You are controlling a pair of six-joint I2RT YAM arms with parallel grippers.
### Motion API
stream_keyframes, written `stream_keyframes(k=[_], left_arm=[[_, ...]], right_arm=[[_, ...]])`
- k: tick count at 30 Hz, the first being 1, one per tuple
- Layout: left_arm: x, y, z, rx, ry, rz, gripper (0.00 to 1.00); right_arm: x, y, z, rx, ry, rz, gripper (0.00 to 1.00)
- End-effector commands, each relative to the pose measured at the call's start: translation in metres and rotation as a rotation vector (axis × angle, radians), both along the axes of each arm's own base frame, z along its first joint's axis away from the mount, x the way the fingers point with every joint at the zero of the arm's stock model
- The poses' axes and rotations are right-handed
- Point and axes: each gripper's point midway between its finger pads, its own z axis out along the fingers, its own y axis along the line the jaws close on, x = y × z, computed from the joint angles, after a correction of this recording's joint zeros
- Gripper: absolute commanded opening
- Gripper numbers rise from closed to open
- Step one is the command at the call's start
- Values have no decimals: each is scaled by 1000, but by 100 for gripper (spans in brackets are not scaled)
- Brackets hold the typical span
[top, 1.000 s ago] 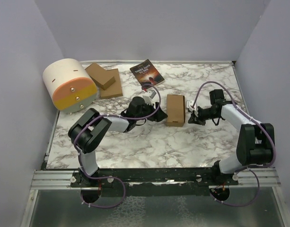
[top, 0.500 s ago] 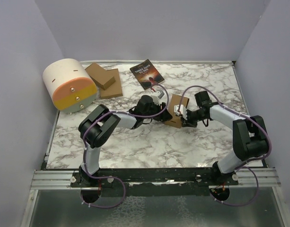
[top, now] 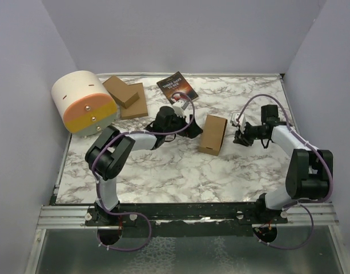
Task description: Fold the paper box
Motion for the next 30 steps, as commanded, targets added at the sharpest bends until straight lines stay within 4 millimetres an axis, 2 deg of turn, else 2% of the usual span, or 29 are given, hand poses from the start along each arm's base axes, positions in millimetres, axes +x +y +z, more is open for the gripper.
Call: stream_keyframes(k=[1, 4, 7, 11, 14, 19, 23, 25, 30], left_arm=[[30, -10, 37, -61, -107, -64, 86], [48, -22, 34, -93, -50, -113, 87], [61, -36, 23, -90, -9, -142, 85], [80, -48, 10, -74, 40, -136, 79], [84, -54, -1, -78, 82, -146, 71], [79, -69, -8, -84, 110, -181, 65], [71, -82, -17, -79, 142, -228, 55], [65, -89, -21, -76, 156, -252, 46], [45, -102, -27, -45, 161, -316, 46]], right_arm=[[46, 5, 14, 38, -80, 7, 25], [64, 10, 10, 45, -46, 98, 21], [84, 6, -2, 18, -23, 100, 17], [103, 1, -16, -10, -6, 87, 15], [108, 4, -23, -8, 10, 100, 13], [109, 18, -30, 1, 31, 123, 8], [115, 30, -37, -32, 42, 149, 7], [117, 40, -36, -28, 48, 178, 6], [110, 54, -39, -44, 30, 227, 6]])
